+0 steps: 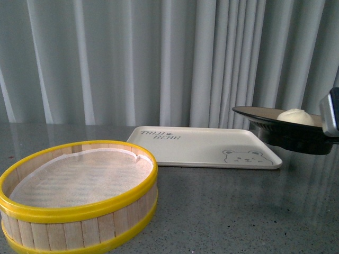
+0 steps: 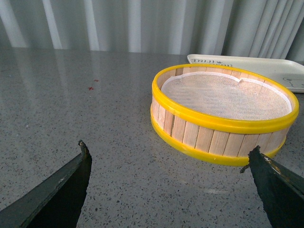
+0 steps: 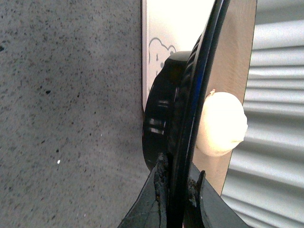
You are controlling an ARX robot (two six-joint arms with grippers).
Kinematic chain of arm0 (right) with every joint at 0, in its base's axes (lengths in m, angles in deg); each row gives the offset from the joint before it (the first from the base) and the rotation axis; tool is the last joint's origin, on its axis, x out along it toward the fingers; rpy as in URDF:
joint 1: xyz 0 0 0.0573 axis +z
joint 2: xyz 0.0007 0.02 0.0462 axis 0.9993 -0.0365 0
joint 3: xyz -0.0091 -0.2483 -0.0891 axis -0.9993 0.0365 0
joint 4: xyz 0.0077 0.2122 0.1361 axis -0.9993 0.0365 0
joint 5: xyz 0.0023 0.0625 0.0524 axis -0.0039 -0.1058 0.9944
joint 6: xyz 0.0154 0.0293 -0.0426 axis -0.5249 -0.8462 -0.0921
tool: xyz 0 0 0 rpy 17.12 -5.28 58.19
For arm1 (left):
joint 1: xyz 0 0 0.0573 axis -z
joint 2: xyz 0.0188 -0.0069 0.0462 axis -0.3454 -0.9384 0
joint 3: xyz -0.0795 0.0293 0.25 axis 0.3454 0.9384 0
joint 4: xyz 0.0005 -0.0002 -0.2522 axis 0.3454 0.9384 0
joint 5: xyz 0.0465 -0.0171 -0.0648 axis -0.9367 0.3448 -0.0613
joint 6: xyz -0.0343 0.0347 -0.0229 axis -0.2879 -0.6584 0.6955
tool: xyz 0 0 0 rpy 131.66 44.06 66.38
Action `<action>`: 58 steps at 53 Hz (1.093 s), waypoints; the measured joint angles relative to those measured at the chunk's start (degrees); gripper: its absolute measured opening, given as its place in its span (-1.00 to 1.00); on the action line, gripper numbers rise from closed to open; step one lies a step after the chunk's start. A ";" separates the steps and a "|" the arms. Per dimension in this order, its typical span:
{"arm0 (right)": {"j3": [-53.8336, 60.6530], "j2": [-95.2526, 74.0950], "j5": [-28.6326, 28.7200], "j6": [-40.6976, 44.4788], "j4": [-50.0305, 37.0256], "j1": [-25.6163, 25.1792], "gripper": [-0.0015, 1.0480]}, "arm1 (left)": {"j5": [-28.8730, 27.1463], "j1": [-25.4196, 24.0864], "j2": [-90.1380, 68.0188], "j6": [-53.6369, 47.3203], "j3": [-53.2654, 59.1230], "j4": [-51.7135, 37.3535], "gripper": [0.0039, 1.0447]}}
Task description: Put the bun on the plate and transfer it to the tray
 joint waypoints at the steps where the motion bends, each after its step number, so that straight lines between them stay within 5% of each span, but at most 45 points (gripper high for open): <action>1: -0.35 -0.42 0.09 -0.02 0.11 0.11 -0.94 | 0.00 0.00 0.00 -0.02 0.00 0.00 0.88; 58: -31.78 -35.87 -0.33 5.49 -0.72 3.67 -0.94 | 0.00 0.00 0.00 0.00 0.00 0.00 0.88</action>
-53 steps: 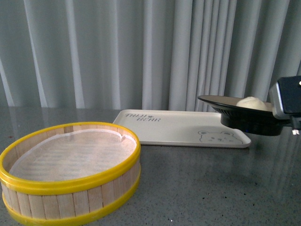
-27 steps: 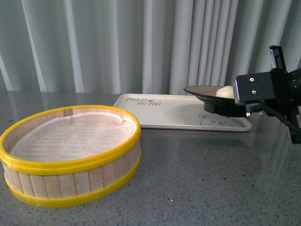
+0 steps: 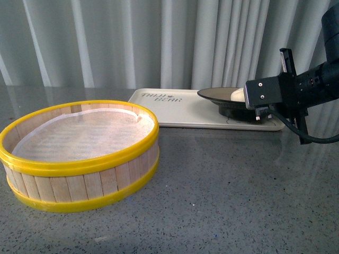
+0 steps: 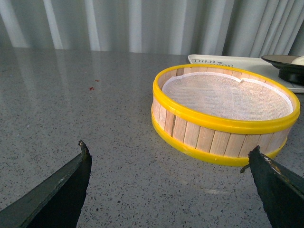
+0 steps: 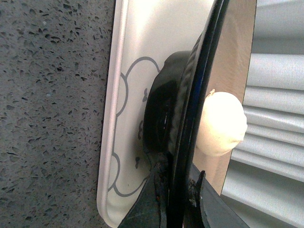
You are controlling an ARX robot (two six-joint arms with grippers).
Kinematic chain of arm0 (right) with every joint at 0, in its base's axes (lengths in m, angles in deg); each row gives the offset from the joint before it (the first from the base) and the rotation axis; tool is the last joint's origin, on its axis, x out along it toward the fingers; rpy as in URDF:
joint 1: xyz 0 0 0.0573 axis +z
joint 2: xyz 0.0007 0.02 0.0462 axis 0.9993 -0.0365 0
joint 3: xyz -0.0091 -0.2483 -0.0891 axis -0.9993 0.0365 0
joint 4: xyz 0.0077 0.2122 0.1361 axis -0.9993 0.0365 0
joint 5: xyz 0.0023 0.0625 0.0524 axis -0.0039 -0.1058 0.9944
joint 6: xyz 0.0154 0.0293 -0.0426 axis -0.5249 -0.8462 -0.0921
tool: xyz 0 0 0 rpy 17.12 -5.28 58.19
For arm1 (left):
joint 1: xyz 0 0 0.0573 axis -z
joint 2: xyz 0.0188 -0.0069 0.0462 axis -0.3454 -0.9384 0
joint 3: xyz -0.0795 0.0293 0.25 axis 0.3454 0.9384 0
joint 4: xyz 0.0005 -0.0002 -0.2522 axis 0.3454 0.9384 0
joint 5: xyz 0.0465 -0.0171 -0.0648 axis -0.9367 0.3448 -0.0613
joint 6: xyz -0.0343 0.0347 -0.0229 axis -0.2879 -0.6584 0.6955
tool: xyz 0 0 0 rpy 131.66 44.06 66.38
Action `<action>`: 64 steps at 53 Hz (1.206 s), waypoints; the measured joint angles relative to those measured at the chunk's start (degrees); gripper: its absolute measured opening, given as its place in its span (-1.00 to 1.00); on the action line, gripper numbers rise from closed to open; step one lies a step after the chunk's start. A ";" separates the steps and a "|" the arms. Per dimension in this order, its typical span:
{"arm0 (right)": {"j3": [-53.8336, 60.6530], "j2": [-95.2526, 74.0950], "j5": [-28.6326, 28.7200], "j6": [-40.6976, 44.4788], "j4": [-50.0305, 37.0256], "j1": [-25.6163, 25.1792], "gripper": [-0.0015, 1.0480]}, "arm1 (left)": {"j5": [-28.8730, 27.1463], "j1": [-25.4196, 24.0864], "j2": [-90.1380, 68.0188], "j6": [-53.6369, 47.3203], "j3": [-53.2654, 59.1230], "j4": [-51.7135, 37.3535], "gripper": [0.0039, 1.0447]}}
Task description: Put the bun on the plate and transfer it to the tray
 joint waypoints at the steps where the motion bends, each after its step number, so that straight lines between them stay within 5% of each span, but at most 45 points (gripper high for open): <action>1: -0.15 -0.11 0.02 -0.04 0.07 -0.04 -0.94 | 0.00 0.00 0.00 0.00 0.00 0.00 0.88; 25: -0.94 -2.10 0.68 -3.21 -2.73 0.33 -0.94 | 0.00 0.00 0.00 0.00 0.00 0.00 0.88; 48: 1.99 0.37 -1.90 -10.64 -6.62 2.73 0.30 | 0.00 0.00 0.00 0.00 0.00 0.00 0.88; 56: 4.61 8.68 -2.84 -29.09 -2.27 5.84 0.84 | 0.02 0.00 0.00 0.00 0.00 0.00 0.88; 64: 13.68 22.05 -4.46 -48.52 -7.89 9.07 0.83 | 0.00 0.00 0.02 0.00 0.00 0.00 0.88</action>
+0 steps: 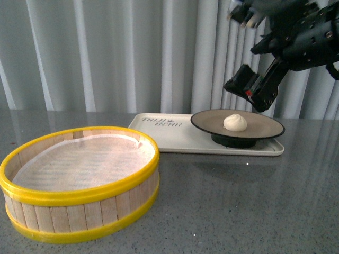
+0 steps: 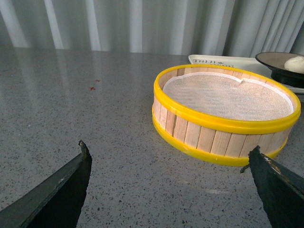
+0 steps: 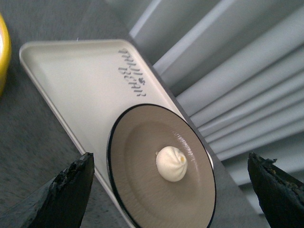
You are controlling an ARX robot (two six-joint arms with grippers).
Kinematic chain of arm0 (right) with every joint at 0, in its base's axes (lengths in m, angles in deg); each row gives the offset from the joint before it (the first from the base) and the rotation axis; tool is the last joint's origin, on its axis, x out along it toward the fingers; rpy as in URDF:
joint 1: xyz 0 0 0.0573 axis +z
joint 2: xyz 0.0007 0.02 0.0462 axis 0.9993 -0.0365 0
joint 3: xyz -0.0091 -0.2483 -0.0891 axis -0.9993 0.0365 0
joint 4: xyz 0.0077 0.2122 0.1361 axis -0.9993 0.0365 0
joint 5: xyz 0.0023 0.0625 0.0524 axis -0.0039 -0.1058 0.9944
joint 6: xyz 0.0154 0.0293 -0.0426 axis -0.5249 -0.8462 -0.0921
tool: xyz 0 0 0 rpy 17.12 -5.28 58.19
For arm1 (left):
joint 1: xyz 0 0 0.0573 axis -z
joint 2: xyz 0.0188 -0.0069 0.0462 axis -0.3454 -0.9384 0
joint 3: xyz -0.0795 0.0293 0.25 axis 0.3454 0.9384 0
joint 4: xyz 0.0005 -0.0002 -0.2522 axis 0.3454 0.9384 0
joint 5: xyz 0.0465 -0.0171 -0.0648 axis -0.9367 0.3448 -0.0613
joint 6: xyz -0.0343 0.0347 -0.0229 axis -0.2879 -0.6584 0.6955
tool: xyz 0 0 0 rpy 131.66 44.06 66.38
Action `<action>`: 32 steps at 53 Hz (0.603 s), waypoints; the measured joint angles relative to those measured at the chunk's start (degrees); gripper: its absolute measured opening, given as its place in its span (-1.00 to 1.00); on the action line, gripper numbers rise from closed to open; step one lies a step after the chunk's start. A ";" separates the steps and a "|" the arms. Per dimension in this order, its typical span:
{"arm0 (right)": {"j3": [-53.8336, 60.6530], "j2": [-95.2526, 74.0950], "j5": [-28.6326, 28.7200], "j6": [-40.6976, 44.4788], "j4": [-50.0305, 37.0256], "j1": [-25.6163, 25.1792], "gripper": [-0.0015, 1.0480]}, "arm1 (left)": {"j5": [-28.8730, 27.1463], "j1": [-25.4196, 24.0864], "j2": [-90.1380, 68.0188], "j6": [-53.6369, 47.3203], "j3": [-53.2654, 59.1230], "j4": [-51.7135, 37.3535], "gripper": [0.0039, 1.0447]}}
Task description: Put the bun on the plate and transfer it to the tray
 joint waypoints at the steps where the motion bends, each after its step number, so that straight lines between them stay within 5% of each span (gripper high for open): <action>1: 1.81 1.99 -1.22 -3.43 -0.94 0.48 0.83 | 0.00 0.00 0.00 0.00 0.00 0.00 0.88; 5: 11.63 12.68 -7.56 -19.10 0.63 2.97 0.83 | 0.02 0.00 0.00 0.00 0.00 0.00 0.88; 9: 16.70 18.21 -7.96 -31.17 1.29 4.00 0.83 | 0.02 0.00 0.00 0.00 0.00 0.00 0.88; 17: 17.68 17.81 -10.49 -37.35 -0.02 4.15 0.81 | 0.00 0.00 0.00 0.00 0.00 0.00 0.88; 20: 23.50 19.06 -22.18 -40.96 -12.63 4.74 0.58 | 0.04 0.00 0.00 -0.02 0.00 0.00 0.88; 23: 28.37 20.94 -26.73 -42.58 -19.85 4.22 0.41 | 0.02 0.00 0.00 0.00 0.00 0.00 0.88; 32: 40.76 27.96 -26.14 -44.65 -28.30 0.63 -0.13 | 0.04 0.00 0.00 0.00 0.00 0.00 0.88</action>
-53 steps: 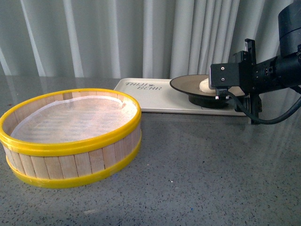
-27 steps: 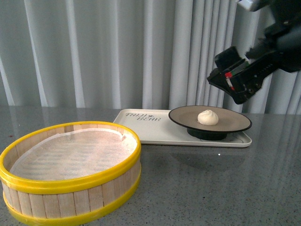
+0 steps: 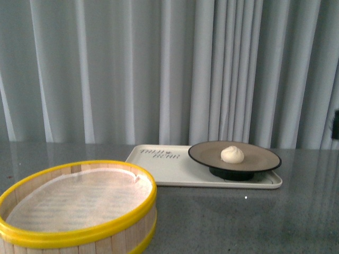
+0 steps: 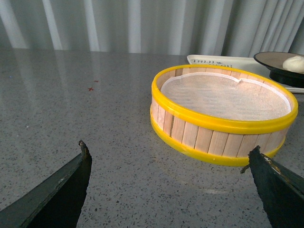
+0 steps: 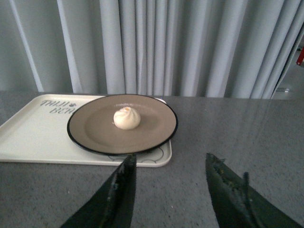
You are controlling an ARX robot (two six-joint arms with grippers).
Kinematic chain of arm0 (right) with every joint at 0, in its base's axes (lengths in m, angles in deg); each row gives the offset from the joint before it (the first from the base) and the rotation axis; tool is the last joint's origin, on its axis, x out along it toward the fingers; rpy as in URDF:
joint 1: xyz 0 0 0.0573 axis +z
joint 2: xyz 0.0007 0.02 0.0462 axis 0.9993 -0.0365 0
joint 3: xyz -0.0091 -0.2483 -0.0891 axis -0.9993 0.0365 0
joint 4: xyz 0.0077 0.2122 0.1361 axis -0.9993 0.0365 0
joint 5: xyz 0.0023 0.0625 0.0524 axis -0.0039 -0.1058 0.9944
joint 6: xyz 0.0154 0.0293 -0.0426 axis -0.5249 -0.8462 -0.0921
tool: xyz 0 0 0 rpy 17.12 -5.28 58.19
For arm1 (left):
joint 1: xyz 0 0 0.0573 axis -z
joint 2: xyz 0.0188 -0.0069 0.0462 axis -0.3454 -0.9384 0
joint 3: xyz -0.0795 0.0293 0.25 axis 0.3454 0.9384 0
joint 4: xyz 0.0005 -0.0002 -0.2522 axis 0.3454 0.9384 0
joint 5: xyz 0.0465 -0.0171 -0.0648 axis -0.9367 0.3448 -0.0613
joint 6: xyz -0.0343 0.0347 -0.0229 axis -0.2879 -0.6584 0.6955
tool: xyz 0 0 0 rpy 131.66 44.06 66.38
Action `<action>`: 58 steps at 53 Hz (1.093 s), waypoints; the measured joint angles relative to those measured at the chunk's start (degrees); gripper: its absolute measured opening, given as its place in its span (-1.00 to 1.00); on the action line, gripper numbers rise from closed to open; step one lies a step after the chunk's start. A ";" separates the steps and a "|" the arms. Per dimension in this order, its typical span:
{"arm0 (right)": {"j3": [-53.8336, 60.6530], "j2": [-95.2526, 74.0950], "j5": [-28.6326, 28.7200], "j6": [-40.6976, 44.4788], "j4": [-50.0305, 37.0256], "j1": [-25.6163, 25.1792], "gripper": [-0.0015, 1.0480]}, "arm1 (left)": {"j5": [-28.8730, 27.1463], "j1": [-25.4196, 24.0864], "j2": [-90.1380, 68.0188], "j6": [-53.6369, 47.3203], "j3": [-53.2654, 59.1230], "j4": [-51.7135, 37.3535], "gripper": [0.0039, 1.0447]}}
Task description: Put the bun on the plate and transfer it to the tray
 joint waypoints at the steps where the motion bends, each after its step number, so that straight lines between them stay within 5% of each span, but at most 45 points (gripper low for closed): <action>1: 1.25 0.72 0.42 -0.09 -0.46 -0.39 -0.19 | 0.00 0.00 0.00 0.00 0.00 0.00 0.88; 12: 13.11 8.31 4.42 -0.31 -3.50 -3.72 -0.97 | -0.04 0.00 0.00 0.00 0.00 0.00 0.88; 38: 26.05 23.89 12.02 -0.52 -0.90 -11.93 -0.97 | -0.04 0.00 0.00 0.00 0.00 0.00 0.88; 58: 30.53 36.98 12.28 -0.52 7.61 -12.26 -0.97 | -0.04 0.00 0.00 0.00 0.00 0.00 0.88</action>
